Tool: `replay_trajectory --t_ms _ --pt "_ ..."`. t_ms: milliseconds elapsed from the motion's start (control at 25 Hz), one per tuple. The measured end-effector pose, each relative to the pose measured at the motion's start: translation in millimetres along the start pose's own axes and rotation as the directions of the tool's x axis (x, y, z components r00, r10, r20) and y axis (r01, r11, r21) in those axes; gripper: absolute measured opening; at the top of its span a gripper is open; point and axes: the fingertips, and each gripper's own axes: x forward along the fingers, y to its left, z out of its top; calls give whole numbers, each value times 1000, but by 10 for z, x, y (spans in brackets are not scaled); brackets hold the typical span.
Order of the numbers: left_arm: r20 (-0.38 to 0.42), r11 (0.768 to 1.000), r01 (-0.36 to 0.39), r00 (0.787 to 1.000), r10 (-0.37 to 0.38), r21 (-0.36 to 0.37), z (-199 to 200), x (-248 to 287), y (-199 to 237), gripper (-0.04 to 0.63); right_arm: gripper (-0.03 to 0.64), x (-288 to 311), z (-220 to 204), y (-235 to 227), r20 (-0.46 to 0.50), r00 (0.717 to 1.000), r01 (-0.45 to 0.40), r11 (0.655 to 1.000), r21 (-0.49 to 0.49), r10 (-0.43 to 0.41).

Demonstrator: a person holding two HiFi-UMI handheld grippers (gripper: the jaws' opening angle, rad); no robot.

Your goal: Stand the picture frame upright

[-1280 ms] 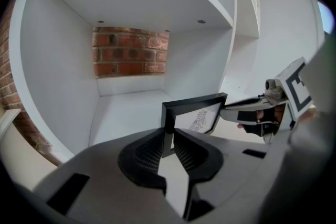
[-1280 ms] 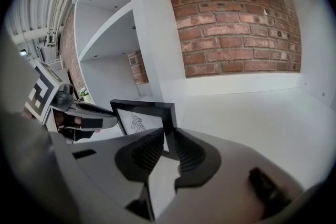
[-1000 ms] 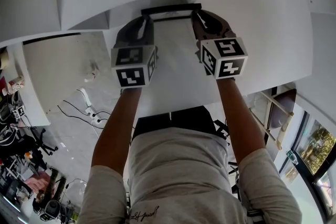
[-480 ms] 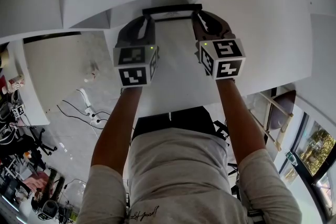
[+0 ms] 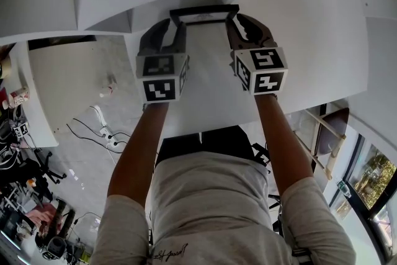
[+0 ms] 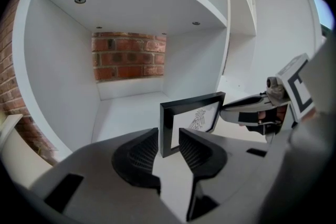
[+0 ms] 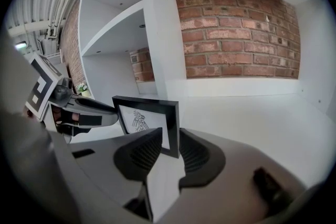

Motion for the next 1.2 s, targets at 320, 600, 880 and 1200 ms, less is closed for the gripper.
replay_trajectory --t_ms 320,600,880,1200 --pt "9 1000 0 1000 0 -8 -18 -108 -2 132 89 -92 -19 36 -2 1000 -7 1000 13 7" --pt "22 1000 22 1000 -22 5 -68 -314 -121 132 89 -262 -103 156 -5 1000 -13 999 49 13" --pt "26 998 63 998 -63 6 -168 -665 -273 119 89 -533 -230 389 -16 999 -31 997 71 32" --pt "51 997 74 996 -75 23 -145 -1022 -296 52 64 -881 -84 545 39 998 -53 997 65 50"
